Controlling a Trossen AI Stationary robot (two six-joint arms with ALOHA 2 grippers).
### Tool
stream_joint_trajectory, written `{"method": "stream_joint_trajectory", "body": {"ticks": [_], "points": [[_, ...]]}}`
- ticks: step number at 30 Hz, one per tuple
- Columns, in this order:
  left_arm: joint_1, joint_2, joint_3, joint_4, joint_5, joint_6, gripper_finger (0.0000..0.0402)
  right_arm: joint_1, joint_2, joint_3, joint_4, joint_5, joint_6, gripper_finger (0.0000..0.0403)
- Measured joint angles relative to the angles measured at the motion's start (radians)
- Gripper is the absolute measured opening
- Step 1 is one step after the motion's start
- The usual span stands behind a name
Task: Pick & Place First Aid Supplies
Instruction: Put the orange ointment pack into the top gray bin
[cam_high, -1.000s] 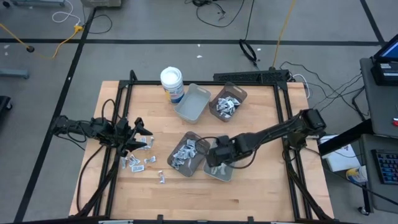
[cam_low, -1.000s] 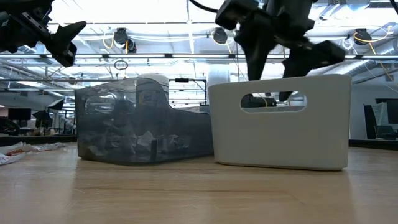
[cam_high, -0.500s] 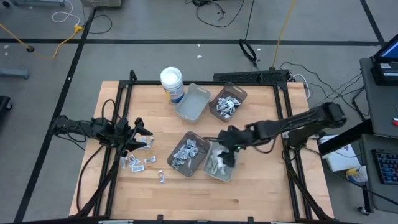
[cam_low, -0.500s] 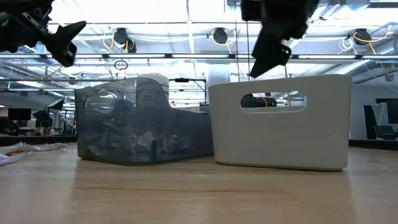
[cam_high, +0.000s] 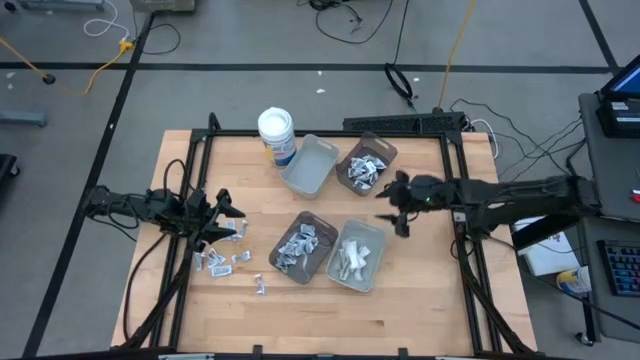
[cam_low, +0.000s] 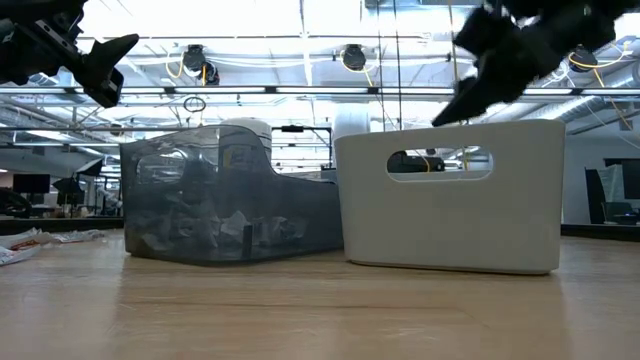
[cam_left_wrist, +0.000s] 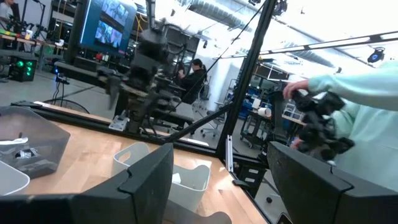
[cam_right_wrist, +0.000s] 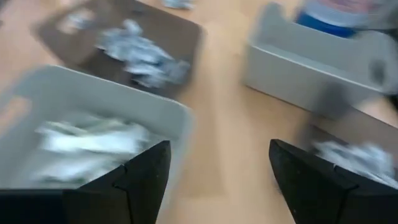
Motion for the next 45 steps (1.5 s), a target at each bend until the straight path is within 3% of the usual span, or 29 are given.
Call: {"method": "stream_joint_trajectory", "body": {"ticks": [10, 16, 21, 30, 45], "points": [[0.000, 0.000, 0.000, 0.000, 0.000, 0.000, 0.0267, -0.285, -0.230, -0.227, 0.114, 0.001, -0.084, 0.0270], [0.000, 0.000, 0.000, 0.001, 0.000, 0.000, 0.0267, -0.317, -0.398, -0.398, 0.241, 0.000, -0.082, 0.0268], [0.000, 0.000, 0.000, 0.001, 0.000, 0.000, 0.0267, -0.317, -0.500, -0.488, 0.247, 0.000, -0.078, 0.0266], [0.000, 0.000, 0.000, 0.001, 0.000, 0.000, 0.0267, -0.350, -0.675, -0.574, 0.250, 0.001, -0.083, 0.0270], [0.000, 0.000, 0.000, 0.001, 0.000, 0.000, 0.0267, -0.486, -0.873, -0.588, 0.219, 0.001, -0.059, 0.0270]]}}
